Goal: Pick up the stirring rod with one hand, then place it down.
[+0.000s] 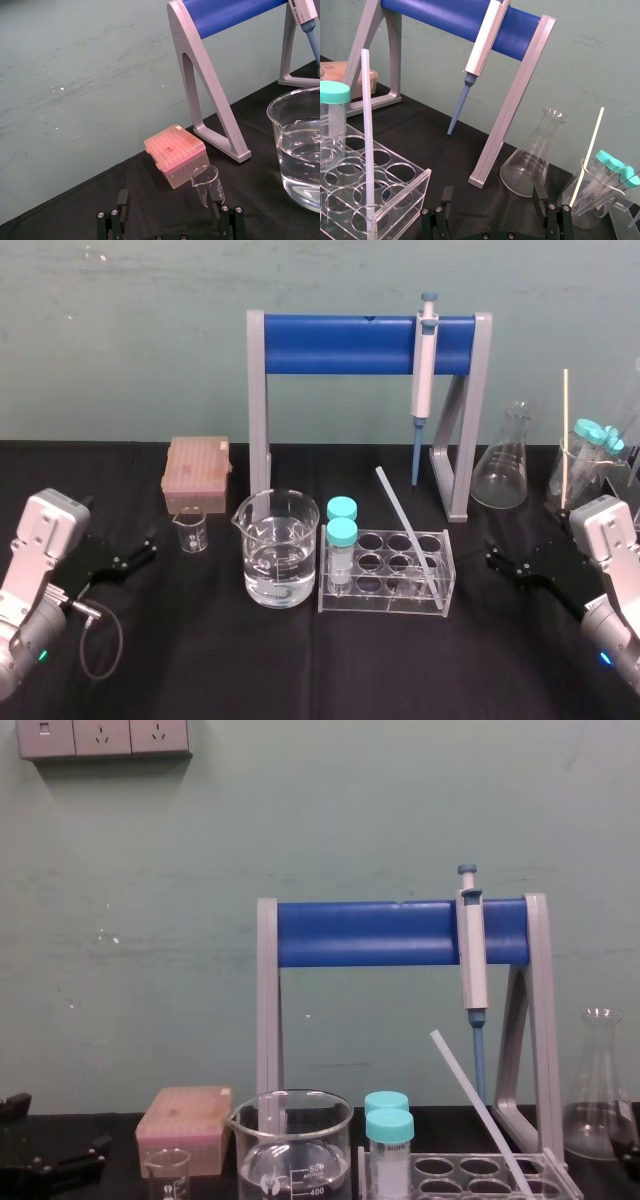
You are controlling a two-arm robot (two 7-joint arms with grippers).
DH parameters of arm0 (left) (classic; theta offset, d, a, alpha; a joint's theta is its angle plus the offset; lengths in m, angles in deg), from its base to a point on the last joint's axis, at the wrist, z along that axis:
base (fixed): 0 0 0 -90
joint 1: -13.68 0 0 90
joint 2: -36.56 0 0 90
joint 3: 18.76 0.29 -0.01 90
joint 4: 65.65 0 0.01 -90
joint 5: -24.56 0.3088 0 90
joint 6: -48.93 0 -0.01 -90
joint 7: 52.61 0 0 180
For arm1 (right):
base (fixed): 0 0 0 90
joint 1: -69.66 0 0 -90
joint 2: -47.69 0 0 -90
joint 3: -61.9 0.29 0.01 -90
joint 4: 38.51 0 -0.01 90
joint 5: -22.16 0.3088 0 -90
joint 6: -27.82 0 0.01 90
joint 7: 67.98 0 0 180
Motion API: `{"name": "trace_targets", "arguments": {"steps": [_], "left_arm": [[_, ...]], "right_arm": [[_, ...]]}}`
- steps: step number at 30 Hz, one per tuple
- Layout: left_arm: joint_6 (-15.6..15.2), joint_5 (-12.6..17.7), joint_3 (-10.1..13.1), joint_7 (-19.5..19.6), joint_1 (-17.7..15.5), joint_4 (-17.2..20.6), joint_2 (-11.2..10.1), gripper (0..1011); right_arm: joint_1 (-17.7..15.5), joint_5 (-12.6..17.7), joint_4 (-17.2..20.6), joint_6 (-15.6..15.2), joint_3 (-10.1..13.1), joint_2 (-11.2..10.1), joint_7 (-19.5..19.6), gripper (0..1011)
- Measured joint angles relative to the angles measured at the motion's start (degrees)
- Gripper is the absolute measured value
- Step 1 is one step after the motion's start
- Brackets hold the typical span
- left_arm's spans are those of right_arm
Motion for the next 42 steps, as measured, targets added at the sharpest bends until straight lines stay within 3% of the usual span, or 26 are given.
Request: {"name": "trace_targets", "arguments": {"steps": [27, 31, 37, 40, 42], "left_arm": [[0.00, 0.00, 0.00, 0.00, 0.00, 0.00, 0.00, 1000], [0.00, 0.00, 0.00, 0.00, 0.00, 0.00, 0.00, 1000], [0.00, 0.00, 0.00, 0.00, 0.00, 0.00, 0.00, 1000], [0.00, 0.00, 0.00, 0.00, 0.00, 0.00, 0.00, 1000], [0.00, 0.00, 0.00, 0.00, 0.00, 0.00, 0.00, 1000]], "right_arm": [[0.01, 0.14, -0.01, 0.01, 0.09, 0.03, -0.29, 1000], [0.09, 2.62, 0.08, 0.99, 1.04, -0.02, -4.64, 1000], [-0.01, 7.14, 1.78, 5.48, 2.43, -0.50, -13.49, 1000], [0.15, 8.08, 1.94, 6.06, 2.62, -0.47, -15.32, 1000], [1.14, 10.04, 1.81, 6.54, 2.75, -0.06, -19.06, 1000]]}}
